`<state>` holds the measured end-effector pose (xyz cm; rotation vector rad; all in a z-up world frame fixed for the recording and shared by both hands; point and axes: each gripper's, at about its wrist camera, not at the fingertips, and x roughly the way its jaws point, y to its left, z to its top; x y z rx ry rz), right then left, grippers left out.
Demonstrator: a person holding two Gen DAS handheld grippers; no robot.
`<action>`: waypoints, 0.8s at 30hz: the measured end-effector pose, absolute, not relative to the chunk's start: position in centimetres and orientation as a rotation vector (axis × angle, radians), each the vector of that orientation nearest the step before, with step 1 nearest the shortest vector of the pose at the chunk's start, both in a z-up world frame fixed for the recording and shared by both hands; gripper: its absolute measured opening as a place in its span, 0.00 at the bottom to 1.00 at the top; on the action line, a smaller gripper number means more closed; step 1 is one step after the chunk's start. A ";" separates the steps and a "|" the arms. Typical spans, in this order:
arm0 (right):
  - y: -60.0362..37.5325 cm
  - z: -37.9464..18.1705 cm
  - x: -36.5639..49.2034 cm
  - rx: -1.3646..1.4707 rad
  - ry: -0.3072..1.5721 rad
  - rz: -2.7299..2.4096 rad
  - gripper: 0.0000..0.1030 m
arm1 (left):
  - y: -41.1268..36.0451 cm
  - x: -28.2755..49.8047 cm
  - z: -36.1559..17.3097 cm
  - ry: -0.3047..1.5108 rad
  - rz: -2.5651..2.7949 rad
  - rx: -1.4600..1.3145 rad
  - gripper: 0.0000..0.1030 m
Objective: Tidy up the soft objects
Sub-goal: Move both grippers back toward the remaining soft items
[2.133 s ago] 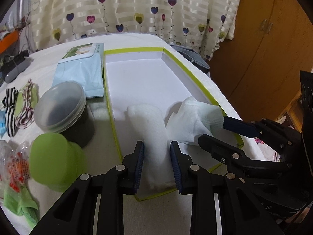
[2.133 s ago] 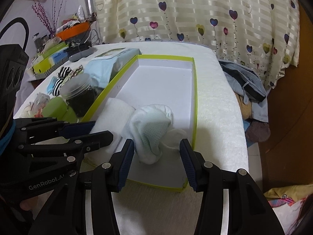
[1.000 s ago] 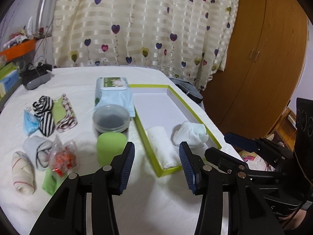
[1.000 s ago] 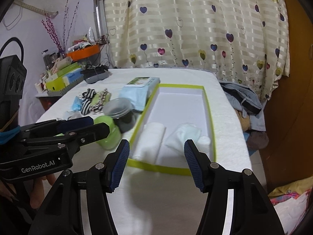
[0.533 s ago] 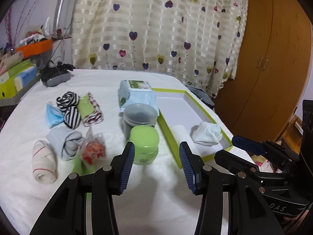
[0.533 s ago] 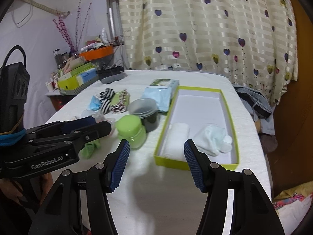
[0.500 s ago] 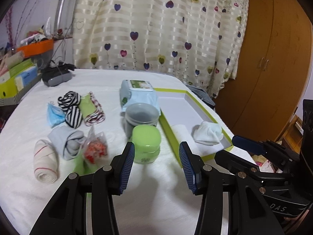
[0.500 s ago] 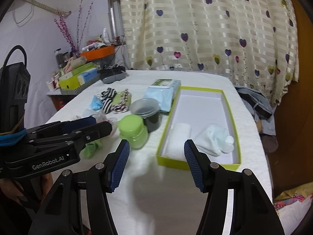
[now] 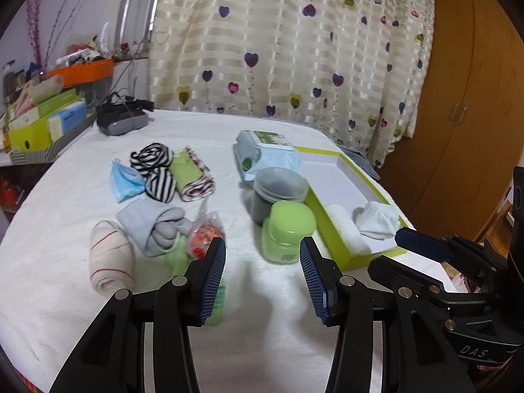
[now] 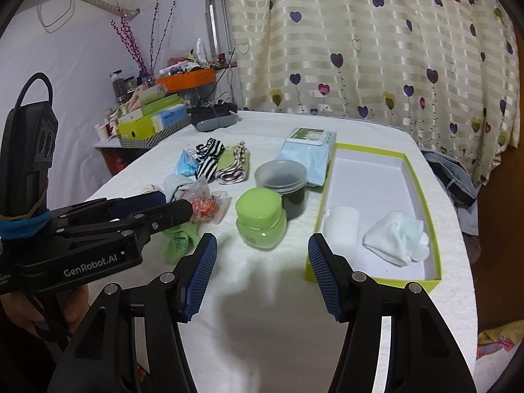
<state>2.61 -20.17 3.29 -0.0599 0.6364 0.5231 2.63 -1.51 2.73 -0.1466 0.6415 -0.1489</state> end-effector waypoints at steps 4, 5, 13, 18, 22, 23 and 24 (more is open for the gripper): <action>-19.7 3.1 2.6 -0.061 0.637 0.544 0.57 | -0.9 2.5 2.6 0.638 -0.118 -0.140 0.45; -19.5 3.1 2.6 -0.061 0.638 0.547 0.57 | -0.8 2.5 2.6 0.638 -0.113 -0.137 0.45; -18.6 2.9 2.2 -0.063 0.637 0.578 0.57 | 0.6 2.2 2.5 0.639 -0.089 -0.141 0.45; -17.7 2.7 2.2 -0.068 0.644 0.606 0.57 | 1.7 1.8 2.6 0.634 -0.057 -0.139 0.45; -16.8 2.4 2.3 -0.072 0.651 0.628 0.57 | 3.0 1.8 2.4 0.631 -0.024 -0.147 0.45; -16.7 2.4 2.3 -0.073 0.652 0.632 0.57 | 3.3 1.8 2.4 0.630 -0.018 -0.149 0.45; -16.4 2.3 2.3 -0.073 0.654 0.638 0.57 | 3.7 1.8 2.3 0.630 -0.009 -0.153 0.45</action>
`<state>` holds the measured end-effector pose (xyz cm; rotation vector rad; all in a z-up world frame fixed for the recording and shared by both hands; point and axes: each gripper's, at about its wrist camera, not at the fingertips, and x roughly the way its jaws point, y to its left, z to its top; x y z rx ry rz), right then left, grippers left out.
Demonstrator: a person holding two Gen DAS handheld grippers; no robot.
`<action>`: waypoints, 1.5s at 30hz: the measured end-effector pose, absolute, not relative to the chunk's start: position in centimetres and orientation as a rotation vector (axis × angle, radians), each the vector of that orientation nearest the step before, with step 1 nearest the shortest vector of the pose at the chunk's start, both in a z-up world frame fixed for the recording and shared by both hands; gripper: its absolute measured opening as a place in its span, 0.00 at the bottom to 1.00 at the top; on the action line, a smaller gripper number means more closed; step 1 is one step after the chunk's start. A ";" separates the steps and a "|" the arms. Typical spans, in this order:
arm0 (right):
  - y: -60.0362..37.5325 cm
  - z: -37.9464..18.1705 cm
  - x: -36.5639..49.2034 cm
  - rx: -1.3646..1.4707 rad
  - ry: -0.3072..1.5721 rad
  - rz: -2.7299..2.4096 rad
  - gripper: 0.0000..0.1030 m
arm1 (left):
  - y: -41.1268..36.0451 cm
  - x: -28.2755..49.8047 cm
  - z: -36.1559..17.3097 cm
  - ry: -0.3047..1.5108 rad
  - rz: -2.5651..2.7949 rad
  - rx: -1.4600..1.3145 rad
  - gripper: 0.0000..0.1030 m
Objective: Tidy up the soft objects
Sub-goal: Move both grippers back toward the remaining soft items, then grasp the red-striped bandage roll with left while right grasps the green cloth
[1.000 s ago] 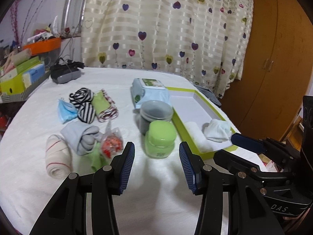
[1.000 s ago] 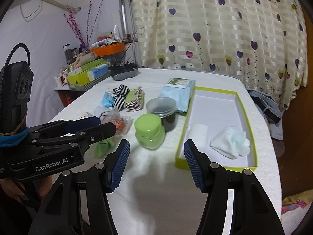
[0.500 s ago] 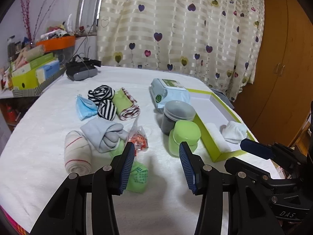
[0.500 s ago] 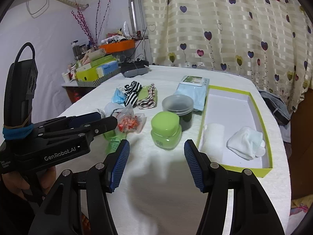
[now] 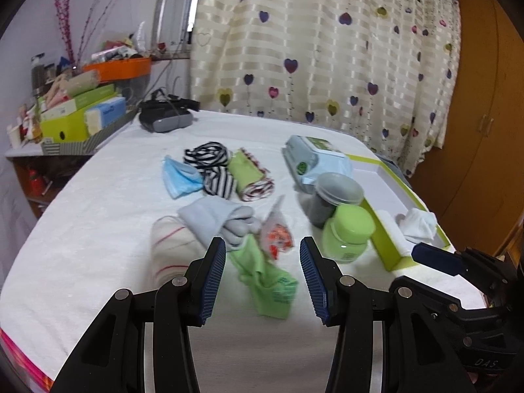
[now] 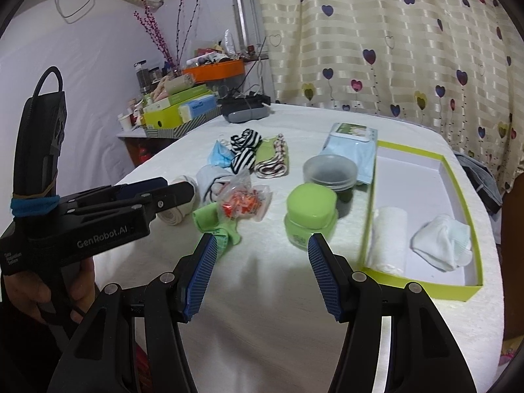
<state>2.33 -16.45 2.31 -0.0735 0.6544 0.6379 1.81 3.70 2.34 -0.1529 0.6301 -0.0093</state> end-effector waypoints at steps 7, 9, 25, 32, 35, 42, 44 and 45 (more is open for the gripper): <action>-14.6 1.5 2.6 -0.074 0.682 0.681 0.57 | 6.2 2.1 1.6 0.646 0.050 -0.181 0.45; -14.0 1.3 2.8 -0.077 0.690 0.691 0.57 | 6.9 2.2 1.2 0.652 0.065 -0.191 0.45; -9.1 -1.7 5.2 -0.072 0.796 0.751 0.57 | 11.6 4.1 -1.9 0.732 0.107 -0.295 0.45; -7.7 -3.0 7.1 -0.051 0.862 0.730 0.57 | 11.7 5.1 -2.9 0.751 0.058 -0.337 0.48; -7.3 -3.5 7.5 -0.053 0.881 0.726 0.40 | 11.7 5.6 -3.2 0.760 0.049 -0.348 0.50; -7.2 -3.8 7.4 -0.065 0.891 0.730 0.18 | 11.4 6.3 -4.0 0.793 0.017 -0.389 0.50; -7.3 -3.7 7.1 -0.070 0.888 0.735 0.15 | 11.3 6.2 -4.1 0.796 0.019 -0.389 0.50; -7.4 -3.7 7.0 -0.071 0.886 0.738 0.14 | 11.2 6.1 -4.0 0.796 0.023 -0.385 0.50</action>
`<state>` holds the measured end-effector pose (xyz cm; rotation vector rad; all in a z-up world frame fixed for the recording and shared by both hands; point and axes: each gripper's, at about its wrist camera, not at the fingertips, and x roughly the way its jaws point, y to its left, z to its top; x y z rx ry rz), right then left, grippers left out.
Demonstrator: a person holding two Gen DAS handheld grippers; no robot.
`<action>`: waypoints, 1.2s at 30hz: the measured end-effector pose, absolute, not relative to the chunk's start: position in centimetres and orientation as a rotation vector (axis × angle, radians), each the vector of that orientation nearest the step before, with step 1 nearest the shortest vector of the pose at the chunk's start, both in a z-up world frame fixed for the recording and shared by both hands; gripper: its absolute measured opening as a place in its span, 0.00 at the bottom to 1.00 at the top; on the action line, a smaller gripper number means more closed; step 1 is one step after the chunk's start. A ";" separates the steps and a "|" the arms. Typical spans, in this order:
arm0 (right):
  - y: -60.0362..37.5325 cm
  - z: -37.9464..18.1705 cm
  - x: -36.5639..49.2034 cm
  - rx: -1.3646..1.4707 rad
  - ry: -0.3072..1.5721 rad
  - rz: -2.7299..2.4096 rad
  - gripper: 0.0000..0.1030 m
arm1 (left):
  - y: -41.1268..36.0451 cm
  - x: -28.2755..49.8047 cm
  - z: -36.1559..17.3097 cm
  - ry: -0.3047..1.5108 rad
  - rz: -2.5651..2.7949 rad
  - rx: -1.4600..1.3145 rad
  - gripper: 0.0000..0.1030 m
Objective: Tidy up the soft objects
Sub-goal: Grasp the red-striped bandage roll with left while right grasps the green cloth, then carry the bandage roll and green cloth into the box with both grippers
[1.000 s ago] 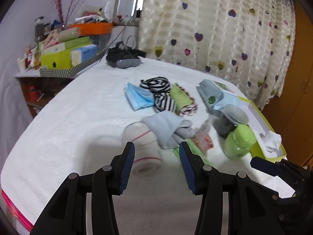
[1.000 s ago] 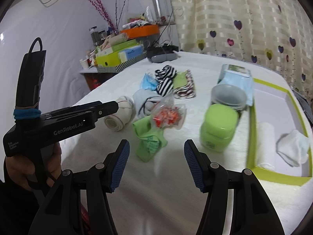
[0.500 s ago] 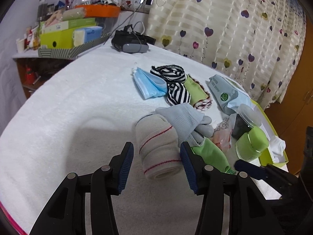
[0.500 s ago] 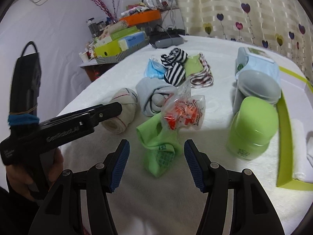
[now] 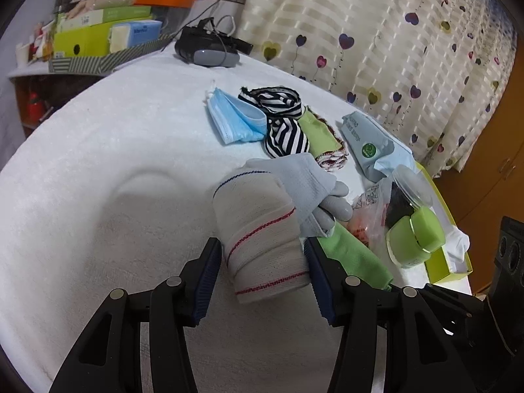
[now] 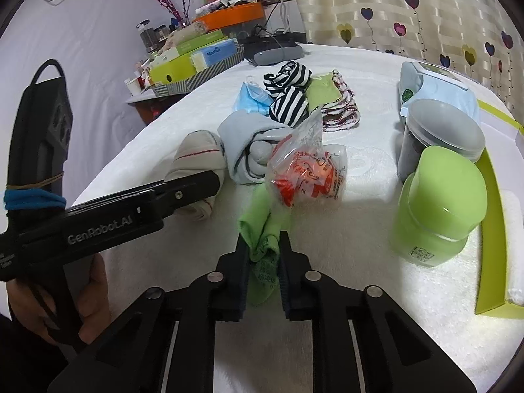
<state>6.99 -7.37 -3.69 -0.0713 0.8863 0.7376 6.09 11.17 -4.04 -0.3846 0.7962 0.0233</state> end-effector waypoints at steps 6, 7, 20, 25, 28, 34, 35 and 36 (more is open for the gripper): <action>-8.2 -3.3 5.9 -0.066 0.867 0.756 0.13 | 10.4 5.6 -3.9 0.802 0.035 -0.362 0.43; -8.3 -3.1 5.7 -0.065 0.862 0.759 0.13 | 10.4 5.5 -3.8 0.801 0.037 -0.362 0.42; -10.3 0.1 3.6 -0.041 0.731 0.799 0.13 | 9.7 2.6 -0.6 0.714 0.064 -0.325 0.41; -11.4 1.0 3.1 -0.029 0.698 0.783 0.13 | 8.5 1.9 0.3 0.697 0.038 -0.310 0.41; -12.2 1.3 3.0 -0.022 0.684 0.771 0.13 | 7.7 1.9 0.8 0.689 0.019 -0.298 0.41; -13.5 1.9 2.8 -0.009 0.665 0.745 0.13 | 6.4 1.6 1.4 0.680 -0.007 -0.280 0.41; -13.9 2.0 2.8 -0.007 0.662 0.740 0.13 | 6.2 1.6 1.5 0.679 -0.009 -0.276 0.41; -14.0 2.1 2.8 -0.007 0.660 0.737 0.13 | 6.1 1.6 1.6 0.678 -0.011 -0.274 0.41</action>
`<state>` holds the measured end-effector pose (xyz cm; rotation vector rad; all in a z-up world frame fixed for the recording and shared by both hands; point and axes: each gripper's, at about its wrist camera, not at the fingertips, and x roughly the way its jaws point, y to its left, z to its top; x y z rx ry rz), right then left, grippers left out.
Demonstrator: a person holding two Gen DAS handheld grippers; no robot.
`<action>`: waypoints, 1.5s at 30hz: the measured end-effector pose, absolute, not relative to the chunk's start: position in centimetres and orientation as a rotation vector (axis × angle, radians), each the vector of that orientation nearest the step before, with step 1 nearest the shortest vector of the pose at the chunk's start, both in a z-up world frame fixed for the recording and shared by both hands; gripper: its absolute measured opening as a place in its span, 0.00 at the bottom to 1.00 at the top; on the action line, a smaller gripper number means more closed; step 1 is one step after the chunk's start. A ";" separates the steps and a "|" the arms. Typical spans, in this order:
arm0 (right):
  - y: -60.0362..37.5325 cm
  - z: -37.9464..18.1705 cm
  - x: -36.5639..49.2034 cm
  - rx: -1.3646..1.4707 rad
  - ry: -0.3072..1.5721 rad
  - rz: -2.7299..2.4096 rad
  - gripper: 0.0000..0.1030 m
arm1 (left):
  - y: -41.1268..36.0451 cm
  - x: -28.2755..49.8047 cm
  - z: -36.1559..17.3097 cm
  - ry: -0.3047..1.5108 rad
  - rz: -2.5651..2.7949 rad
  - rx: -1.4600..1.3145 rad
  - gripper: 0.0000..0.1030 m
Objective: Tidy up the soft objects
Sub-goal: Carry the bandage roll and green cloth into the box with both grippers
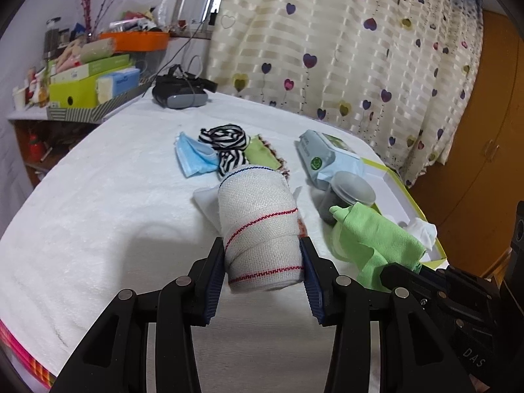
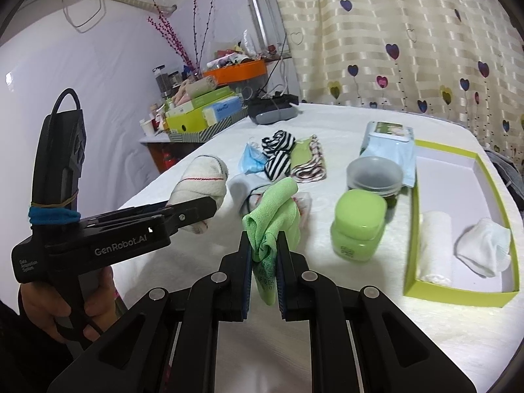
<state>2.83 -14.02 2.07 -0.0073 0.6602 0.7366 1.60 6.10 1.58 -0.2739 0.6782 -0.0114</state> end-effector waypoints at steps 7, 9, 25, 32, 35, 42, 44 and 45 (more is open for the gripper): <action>-15.2 2.7 2.6 -0.006 0.637 0.717 0.13 | 4.9 1.6 2.2 0.670 -0.034 -0.255 0.41; -15.5 2.8 2.6 -0.005 0.632 0.711 0.13 | 4.4 1.8 2.3 0.669 -0.043 -0.248 0.41; -19.0 3.9 3.5 0.011 0.598 0.633 0.13 | 0.8 3.4 3.6 0.653 -0.115 -0.218 0.41; -21.2 4.0 4.3 0.029 0.591 0.587 0.13 | -1.2 4.5 4.2 0.647 -0.153 -0.196 0.41; -22.5 4.1 4.7 0.041 0.587 0.562 0.13 | -2.4 5.0 4.4 0.647 -0.169 -0.184 0.41; -25.4 3.9 5.6 0.074 0.587 0.500 0.13 | -4.9 6.1 4.6 0.649 -0.210 -0.157 0.41; -26.2 3.8 5.9 0.084 0.587 0.485 0.13 | -5.5 6.4 4.6 0.653 -0.217 -0.151 0.41; -26.6 3.7 6.1 0.088 0.588 0.475 0.13 | -5.9 6.6 4.5 0.657 -0.222 -0.148 0.41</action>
